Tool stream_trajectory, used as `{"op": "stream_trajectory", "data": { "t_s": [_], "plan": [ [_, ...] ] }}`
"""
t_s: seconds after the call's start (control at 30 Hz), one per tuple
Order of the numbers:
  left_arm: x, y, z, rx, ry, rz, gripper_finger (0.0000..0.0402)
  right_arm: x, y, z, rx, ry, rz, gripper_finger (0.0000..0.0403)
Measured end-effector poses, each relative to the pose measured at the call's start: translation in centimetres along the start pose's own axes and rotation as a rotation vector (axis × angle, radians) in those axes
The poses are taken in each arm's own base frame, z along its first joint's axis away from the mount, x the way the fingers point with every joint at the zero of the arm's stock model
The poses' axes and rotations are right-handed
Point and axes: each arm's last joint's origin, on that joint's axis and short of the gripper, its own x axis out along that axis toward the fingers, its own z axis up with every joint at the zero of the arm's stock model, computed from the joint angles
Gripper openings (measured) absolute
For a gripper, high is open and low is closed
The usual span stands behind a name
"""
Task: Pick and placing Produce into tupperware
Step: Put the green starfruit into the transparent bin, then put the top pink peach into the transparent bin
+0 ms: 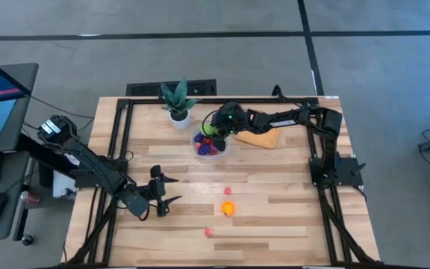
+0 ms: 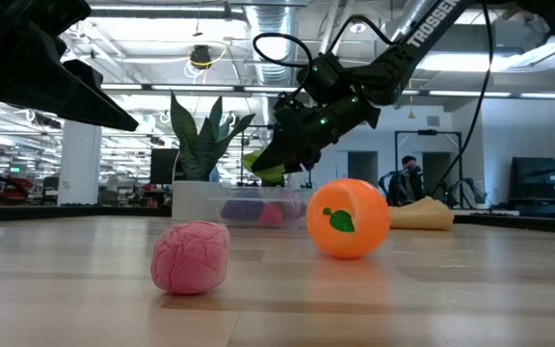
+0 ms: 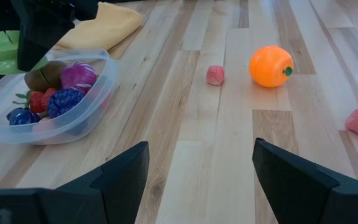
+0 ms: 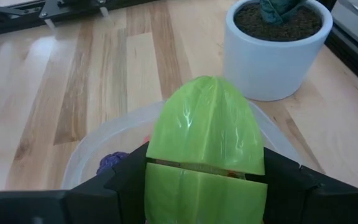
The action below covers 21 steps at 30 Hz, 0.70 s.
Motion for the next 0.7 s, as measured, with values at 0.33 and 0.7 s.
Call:
{"op": "stream_trajectory", "data": {
  "t_s": [0.33, 0.7],
  "plan": [
    [0.0, 0.0, 0.0, 0.0, 0.0, 0.0, 0.0277, 0.0, 0.02, -0.2, 0.002, 0.021, 0.002, 0.0318],
    [0.01, 0.02, -0.03, 0.003, 0.002, 0.001, 0.0277, 0.13, 0.55, -0.19, -0.012, 0.023, 0.011, 0.0364]
  ]
}}
